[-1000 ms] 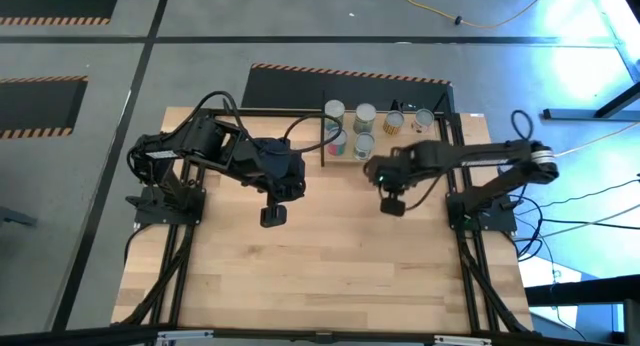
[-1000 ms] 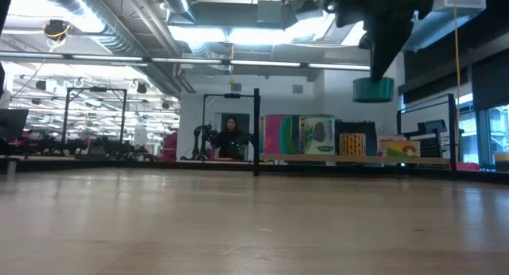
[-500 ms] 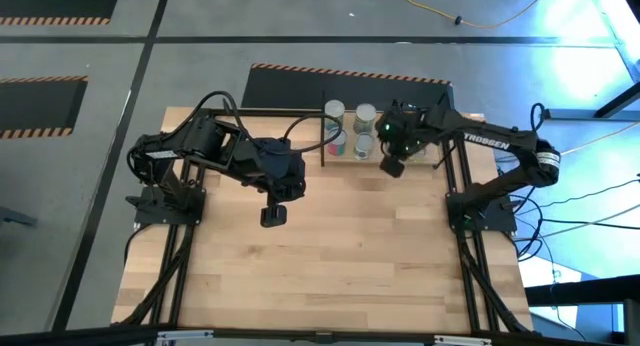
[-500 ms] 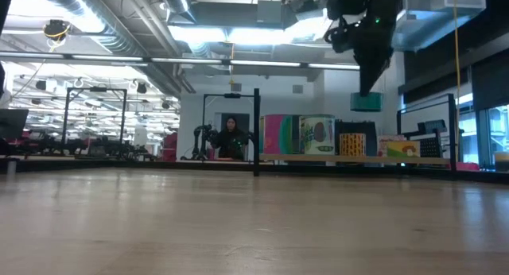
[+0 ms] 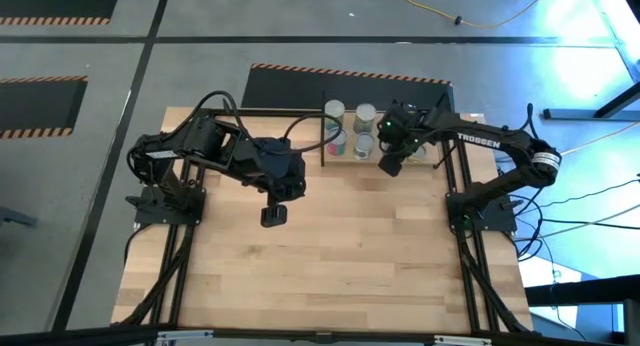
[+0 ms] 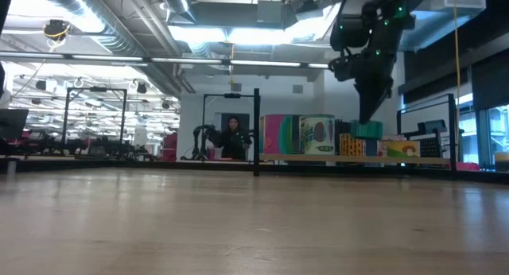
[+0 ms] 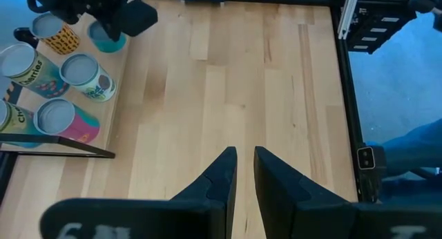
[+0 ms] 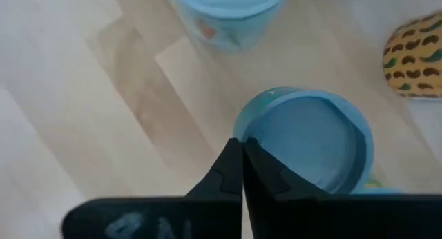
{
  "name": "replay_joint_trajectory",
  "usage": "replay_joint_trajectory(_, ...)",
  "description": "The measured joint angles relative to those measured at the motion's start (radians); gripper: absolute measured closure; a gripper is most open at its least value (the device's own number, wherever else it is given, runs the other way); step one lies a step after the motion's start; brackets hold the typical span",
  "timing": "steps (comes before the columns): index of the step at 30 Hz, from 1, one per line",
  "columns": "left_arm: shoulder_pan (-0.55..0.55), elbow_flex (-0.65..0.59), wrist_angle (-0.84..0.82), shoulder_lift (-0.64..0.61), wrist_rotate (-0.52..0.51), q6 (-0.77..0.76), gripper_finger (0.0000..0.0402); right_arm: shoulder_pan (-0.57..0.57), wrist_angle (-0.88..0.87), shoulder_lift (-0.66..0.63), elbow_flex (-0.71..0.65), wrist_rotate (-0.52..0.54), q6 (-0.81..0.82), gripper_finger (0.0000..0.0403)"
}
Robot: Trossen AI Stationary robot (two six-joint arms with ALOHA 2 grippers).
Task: Pick and place cans onto a shelf
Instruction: Put the canned tuna on the shelf
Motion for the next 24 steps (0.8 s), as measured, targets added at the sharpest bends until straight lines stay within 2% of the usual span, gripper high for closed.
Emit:
replay_joint_trajectory(6,0.0,0.0,0.001,0.0,-0.002,0.0,0.0356,-0.017,0.118,0.0,-0.05,0.018,-0.02,0.0403)
replay_joint_trajectory(15,0.0,0.0,0.018,0.0,-0.003,-0.005,0.0356,-0.048,0.171,0.013,-0.139,0.05,-0.023,0.0403)
replay_joint_trajectory(24,0.0,0.0,0.028,0.0,-0.003,-0.005,0.0356,-0.05,0.183,0.013,-0.151,0.046,-0.076,0.0393)
